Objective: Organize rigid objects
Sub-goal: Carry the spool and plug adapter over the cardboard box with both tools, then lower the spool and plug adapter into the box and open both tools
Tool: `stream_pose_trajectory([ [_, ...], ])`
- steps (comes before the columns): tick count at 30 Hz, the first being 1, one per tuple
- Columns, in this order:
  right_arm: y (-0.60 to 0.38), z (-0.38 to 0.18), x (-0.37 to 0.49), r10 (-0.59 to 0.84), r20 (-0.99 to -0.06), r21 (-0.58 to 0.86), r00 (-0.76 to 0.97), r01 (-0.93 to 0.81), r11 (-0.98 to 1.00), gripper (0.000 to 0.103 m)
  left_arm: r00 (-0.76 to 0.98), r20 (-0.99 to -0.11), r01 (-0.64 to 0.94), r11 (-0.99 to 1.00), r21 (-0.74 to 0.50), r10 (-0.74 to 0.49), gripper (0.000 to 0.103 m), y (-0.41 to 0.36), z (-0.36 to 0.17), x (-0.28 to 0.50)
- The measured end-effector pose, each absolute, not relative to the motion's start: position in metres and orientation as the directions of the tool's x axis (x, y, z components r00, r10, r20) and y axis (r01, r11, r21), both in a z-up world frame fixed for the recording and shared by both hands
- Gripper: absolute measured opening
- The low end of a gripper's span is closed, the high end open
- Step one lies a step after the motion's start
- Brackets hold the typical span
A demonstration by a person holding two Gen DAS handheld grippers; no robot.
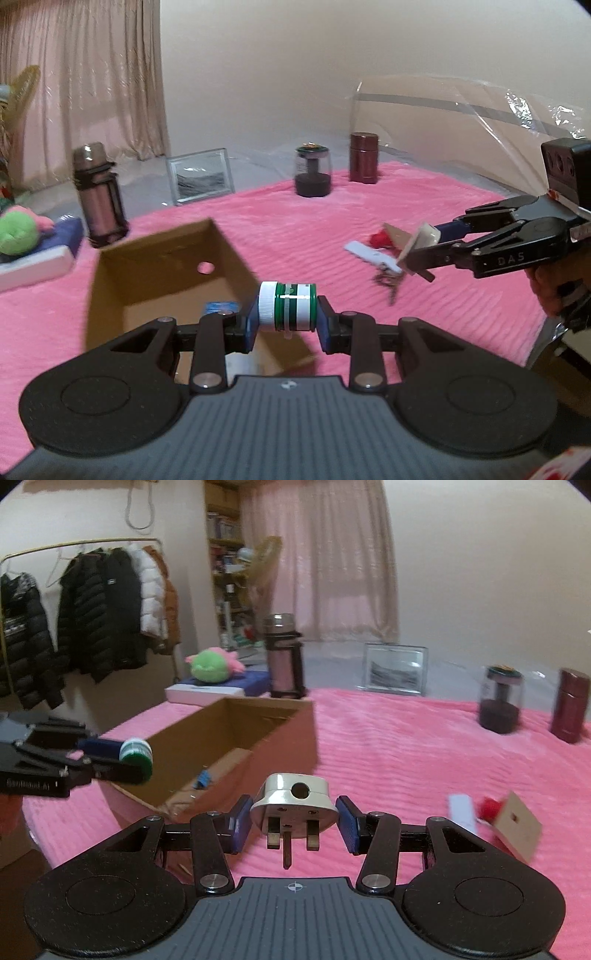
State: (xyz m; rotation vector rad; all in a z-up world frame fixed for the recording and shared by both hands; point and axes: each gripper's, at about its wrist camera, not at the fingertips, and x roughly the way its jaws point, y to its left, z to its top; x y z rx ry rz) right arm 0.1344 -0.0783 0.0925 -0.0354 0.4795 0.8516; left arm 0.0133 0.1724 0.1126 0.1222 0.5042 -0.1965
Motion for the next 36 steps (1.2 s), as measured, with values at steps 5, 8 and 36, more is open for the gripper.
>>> stream_pose_trajectory([
  [5, -0.04, 0.102, 0.141, 0.745, -0.419, 0.129, 0.52, -0.778, 0.615, 0.046, 0.852, -0.509, 0.217, 0.967, 0.136, -0.12, 0.027, 0.214, 0.127, 0.017],
  [8, -0.019, 0.108, 0.147, 0.761, -0.422, 0.115, 0.492, -0.804, 0.583, 0.046, 0.843, -0.524, 0.237, 0.959, 0.157, -0.122, 0.027, 0.234, 0.13, 0.023],
  [36, 0.121, 0.074, 0.207, 0.729, -0.65, -0.092, 0.215, -0.974, 0.205, 0.046, 0.555, -0.801, 0.611, 0.764, 0.207, -0.227, 0.027, 0.288, 0.074, 0.12],
])
